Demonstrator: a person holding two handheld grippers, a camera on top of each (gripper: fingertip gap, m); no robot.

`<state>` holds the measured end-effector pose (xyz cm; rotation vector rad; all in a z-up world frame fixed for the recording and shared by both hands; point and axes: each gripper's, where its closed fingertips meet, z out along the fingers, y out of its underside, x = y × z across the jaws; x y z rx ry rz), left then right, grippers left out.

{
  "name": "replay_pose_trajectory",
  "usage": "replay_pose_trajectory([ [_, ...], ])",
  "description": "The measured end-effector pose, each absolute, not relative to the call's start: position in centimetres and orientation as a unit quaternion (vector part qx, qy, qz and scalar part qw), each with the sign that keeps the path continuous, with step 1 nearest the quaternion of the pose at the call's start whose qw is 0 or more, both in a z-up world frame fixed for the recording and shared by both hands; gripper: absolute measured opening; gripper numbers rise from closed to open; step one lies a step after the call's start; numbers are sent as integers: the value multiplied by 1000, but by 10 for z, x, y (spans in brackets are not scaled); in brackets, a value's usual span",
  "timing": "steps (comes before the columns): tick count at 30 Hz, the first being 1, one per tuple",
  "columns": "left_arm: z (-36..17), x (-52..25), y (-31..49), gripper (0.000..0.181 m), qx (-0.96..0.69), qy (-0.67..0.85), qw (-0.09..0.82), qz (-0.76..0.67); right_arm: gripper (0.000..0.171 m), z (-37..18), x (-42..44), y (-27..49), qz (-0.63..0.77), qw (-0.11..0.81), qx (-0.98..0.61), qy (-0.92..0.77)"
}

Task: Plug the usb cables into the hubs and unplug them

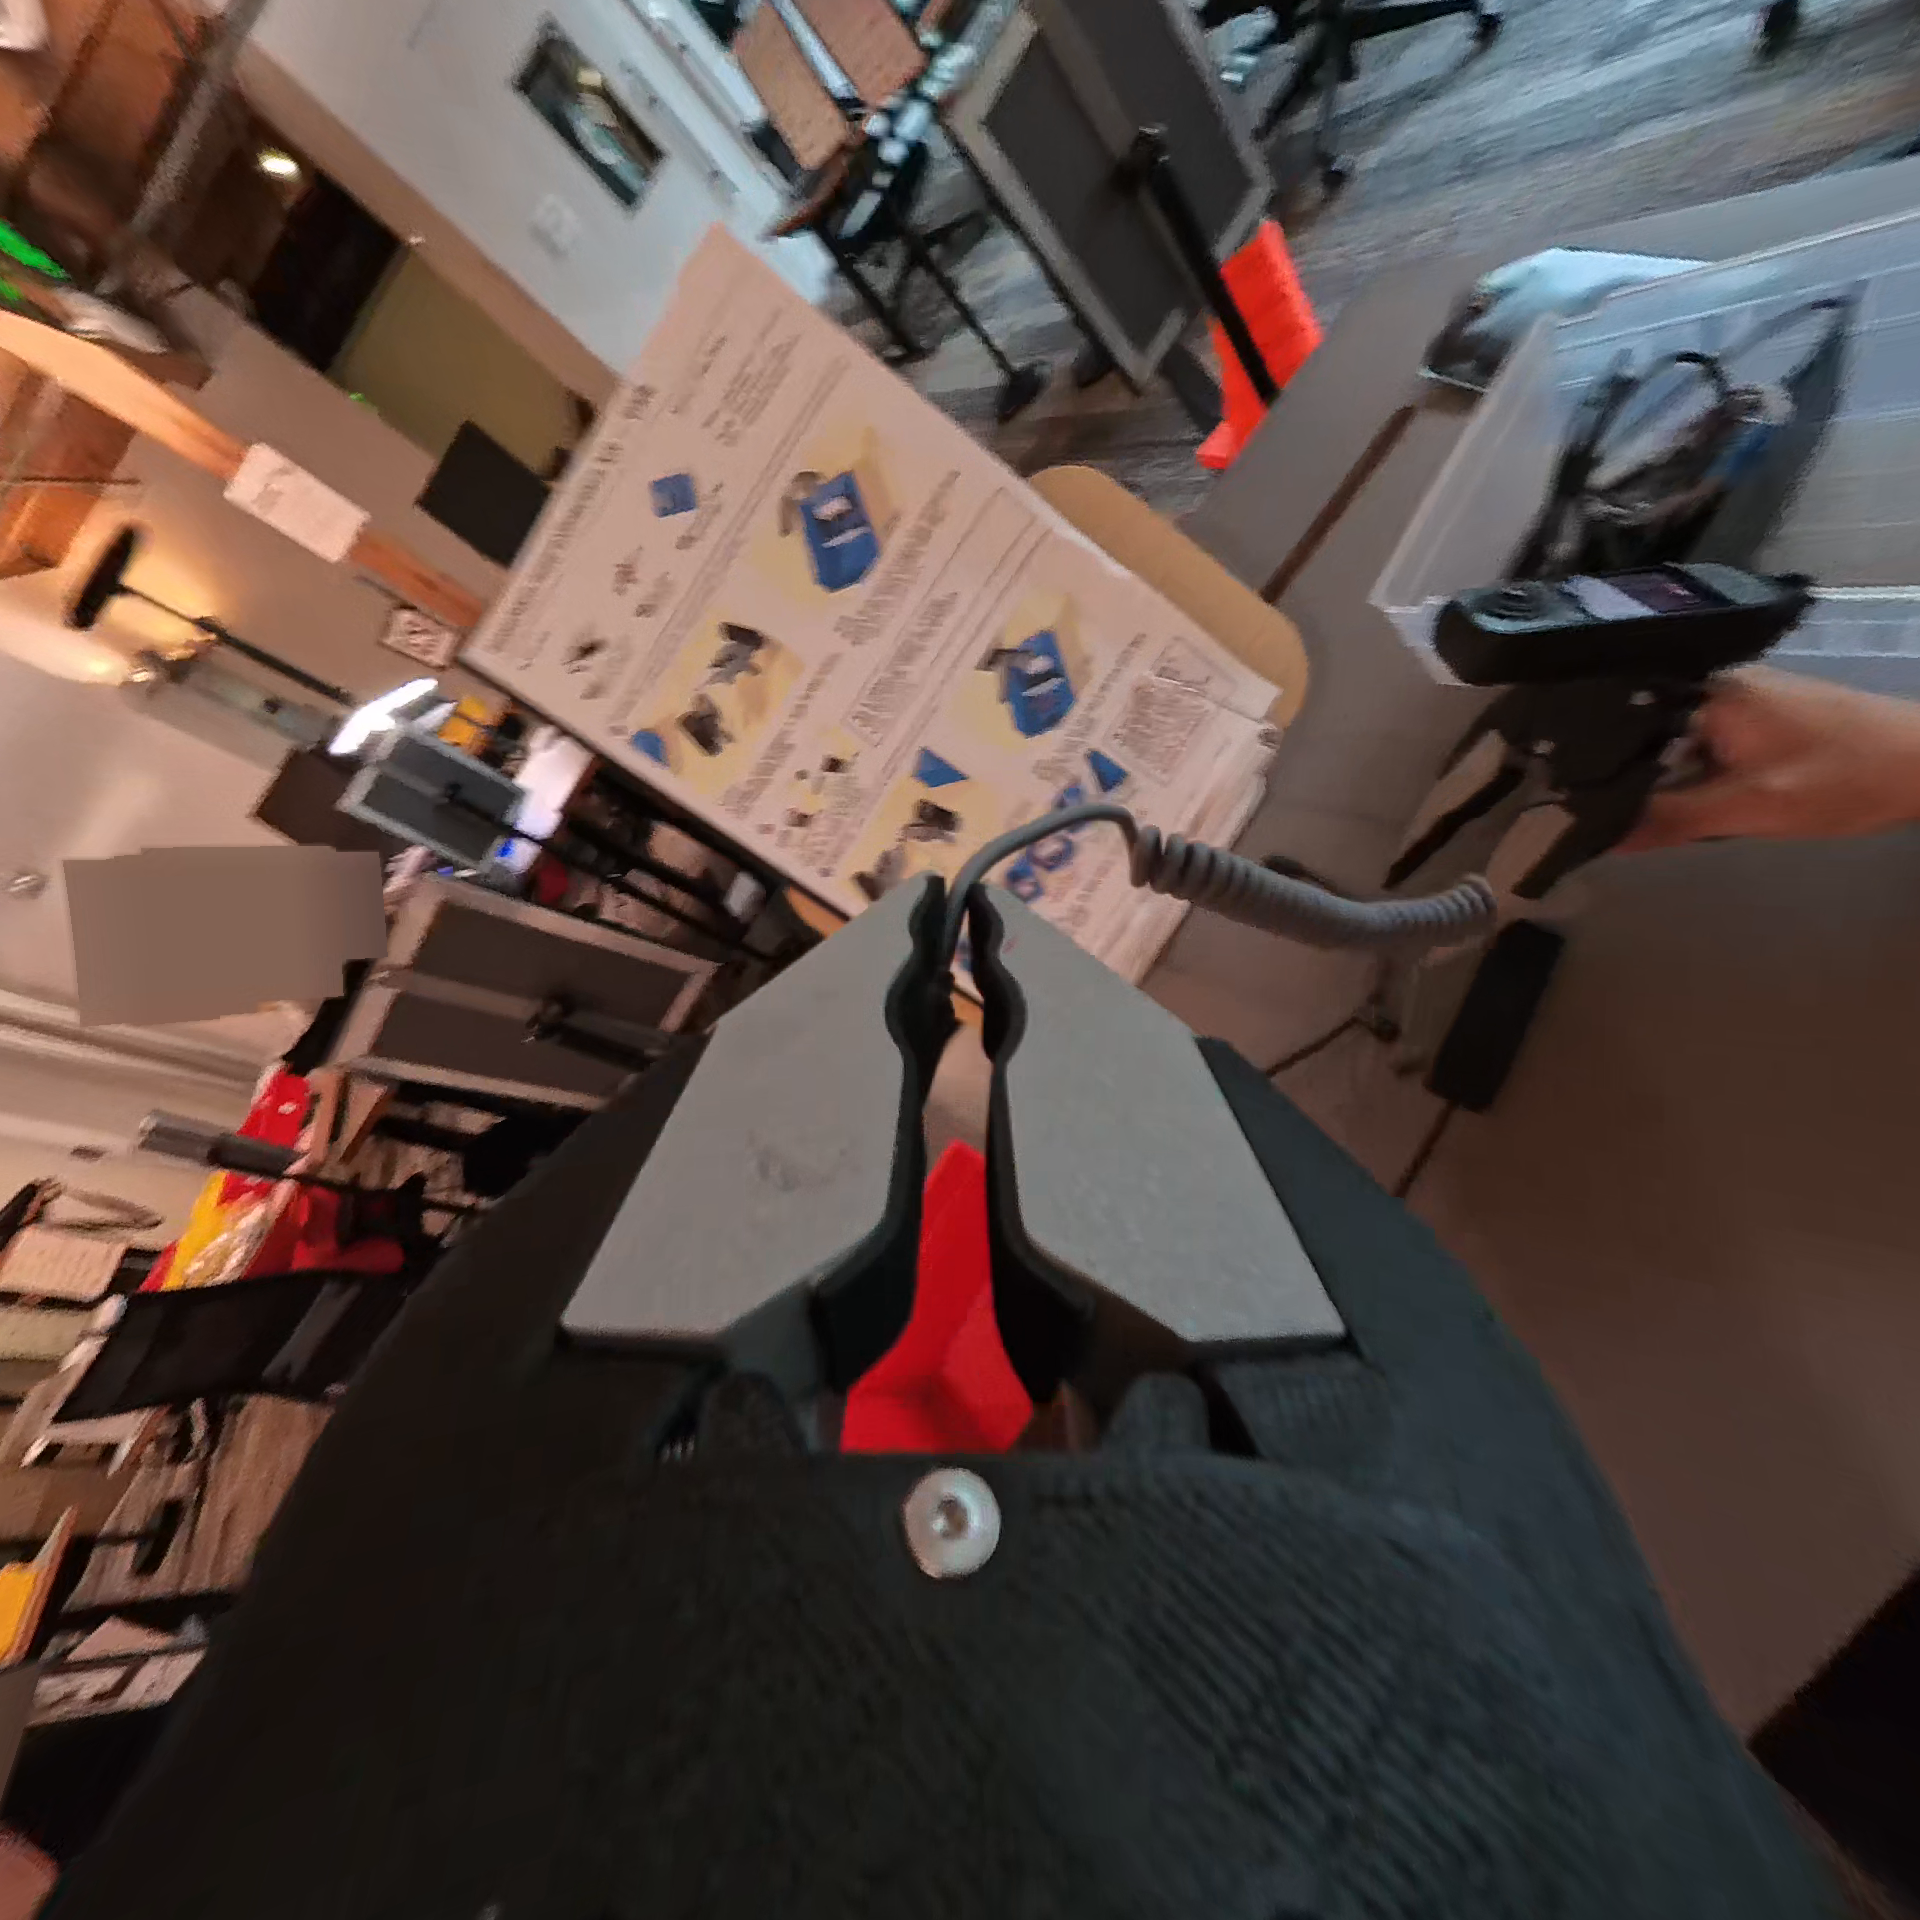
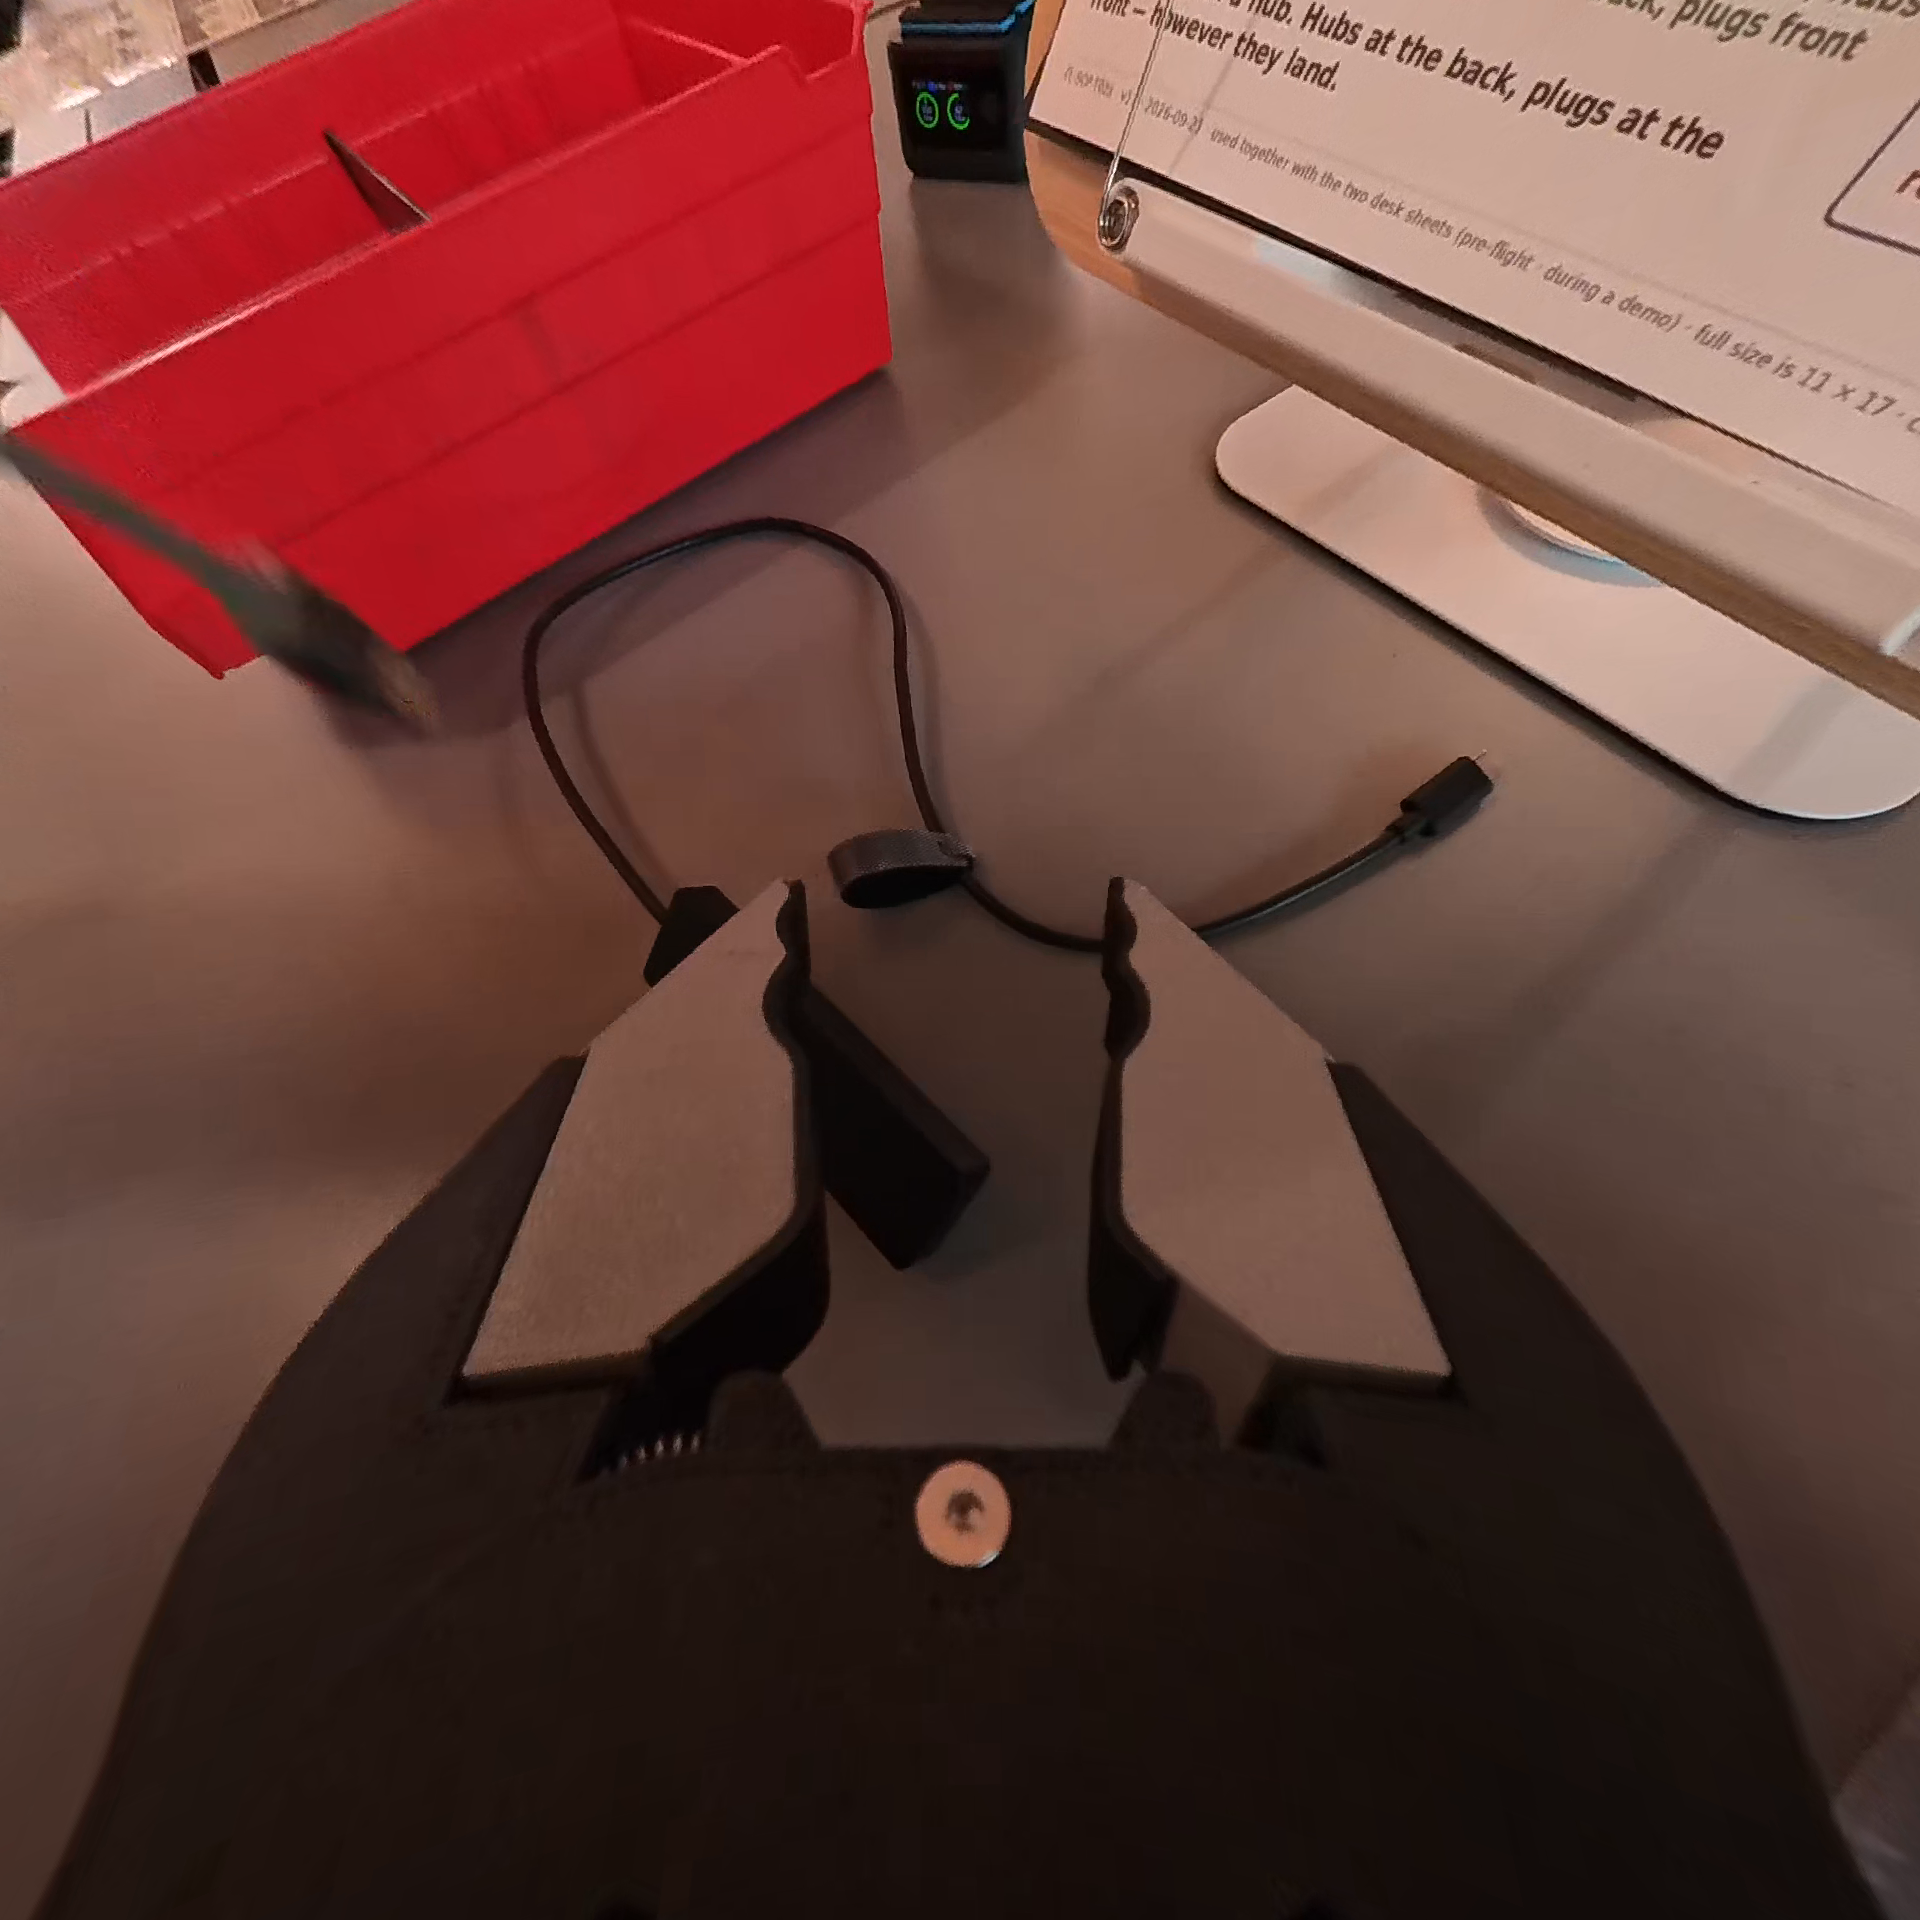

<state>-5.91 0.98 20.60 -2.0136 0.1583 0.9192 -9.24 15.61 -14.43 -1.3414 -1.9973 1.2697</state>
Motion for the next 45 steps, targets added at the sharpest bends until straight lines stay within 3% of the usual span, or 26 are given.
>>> replay_pose_trajectory([
  [1,191,-51,15,2,-828,80,435,344,54,-145,-93,157,456,209,-482,-718],
  [7,60,-24,40,2,-904,118,367,184,54,-150,-95,163,450,208,-493,-715],
  [12,-62,21,71,1,-920,123,373,2,57,-146,-92,158,460,203,-481,-718],
  [16,-119,40,104,0,-912,121,385,-75,62,-150,-90,151,450,198,-476,-730],
  [21,-112,14,128,0,-890,111,431,-96,65,-166,-94,173,375,235,-515,-734],
  [28,-140,-43,131,47,-906,88,407,-69,70,-165,-86,178,352,222,-518,-747],
  [30,-150,-49,135,47,-898,99,425,-63,71,-164,-84,182,347,221,-520,-748],
  [33,-158,-41,131,18,-881,121,445,-109,70,-166,-80,183,336,218,-515,-758],
  [34,-156,-41,129,23,-877,123,450,-115,68,-166,-79,181,333,214,-508,-765],
  [36,-151,-47,128,15,-856,107,491,-123,56,-166,-72,170,336,200,-474,-789],
  [39,-171,-69,123,36,-885,49,448,-118,55,-170,-64,159,321,196,-432,-820],
  [45,-162,-78,120,46,-875,27,468,-125,57,-182,-54,140,286,206,-361,-864],
])
